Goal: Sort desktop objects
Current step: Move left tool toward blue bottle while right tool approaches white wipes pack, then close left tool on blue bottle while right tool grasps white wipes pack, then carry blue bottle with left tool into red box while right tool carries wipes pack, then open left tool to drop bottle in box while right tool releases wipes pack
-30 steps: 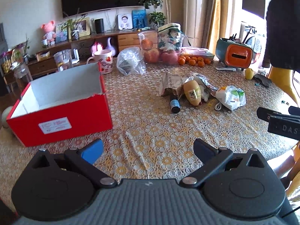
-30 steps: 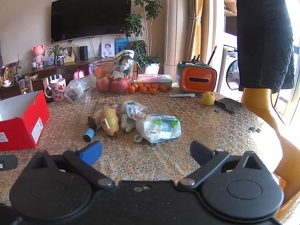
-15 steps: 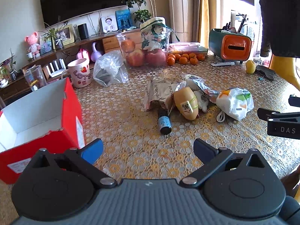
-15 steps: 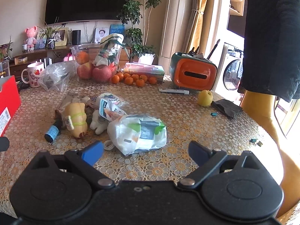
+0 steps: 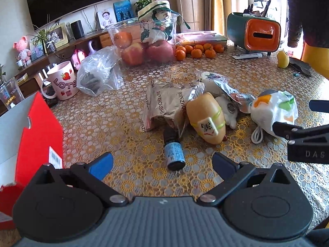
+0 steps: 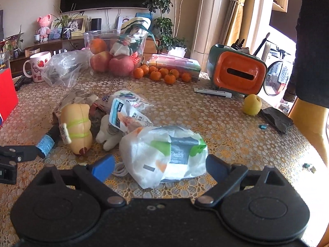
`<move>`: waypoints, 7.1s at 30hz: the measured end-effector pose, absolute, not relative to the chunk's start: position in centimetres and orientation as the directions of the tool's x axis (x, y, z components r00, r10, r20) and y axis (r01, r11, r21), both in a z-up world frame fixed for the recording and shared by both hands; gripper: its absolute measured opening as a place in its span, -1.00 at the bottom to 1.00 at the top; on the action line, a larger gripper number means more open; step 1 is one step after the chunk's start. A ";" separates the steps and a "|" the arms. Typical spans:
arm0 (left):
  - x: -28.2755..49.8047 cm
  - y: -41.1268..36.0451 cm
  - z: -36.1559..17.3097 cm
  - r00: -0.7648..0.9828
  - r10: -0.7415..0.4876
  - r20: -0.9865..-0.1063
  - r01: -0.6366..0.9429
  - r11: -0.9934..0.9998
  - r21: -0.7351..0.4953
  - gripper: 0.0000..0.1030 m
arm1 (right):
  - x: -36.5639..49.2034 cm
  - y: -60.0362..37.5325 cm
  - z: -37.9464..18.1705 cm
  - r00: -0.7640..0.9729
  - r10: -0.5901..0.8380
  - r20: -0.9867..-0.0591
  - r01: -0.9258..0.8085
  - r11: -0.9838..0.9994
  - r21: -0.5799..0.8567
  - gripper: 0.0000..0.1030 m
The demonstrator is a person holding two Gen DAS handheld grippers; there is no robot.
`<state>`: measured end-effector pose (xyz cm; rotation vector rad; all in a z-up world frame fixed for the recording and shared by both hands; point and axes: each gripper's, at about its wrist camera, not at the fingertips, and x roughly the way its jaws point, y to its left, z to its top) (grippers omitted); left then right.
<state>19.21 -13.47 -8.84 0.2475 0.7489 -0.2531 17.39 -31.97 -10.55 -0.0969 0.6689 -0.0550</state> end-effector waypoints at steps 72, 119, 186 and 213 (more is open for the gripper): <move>12.2 -7.7 -4.3 0.690 -0.267 -0.672 0.314 0.948 -0.054 -0.55 | 8.4 -25.9 -5.3 0.794 0.007 -0.608 -0.118 0.983 -0.142 -0.46; 10.6 15.4 3.2 0.793 -0.026 -0.608 0.054 0.998 0.027 -0.55 | 10.7 -1.8 2.4 0.706 0.390 -0.590 -0.591 0.785 -0.188 -0.45; 30.6 22.4 -9.2 0.301 -0.031 -0.953 0.109 0.994 0.003 -0.55 | 28.0 8.8 -9.0 0.278 0.332 -0.902 -0.765 0.644 0.001 0.10; 22.4 19.3 0.1 0.470 -0.018 -0.882 0.114 0.993 0.040 -0.46 | 20.4 2.7 1.0 0.431 0.411 -0.803 -0.711 0.702 -0.022 0.52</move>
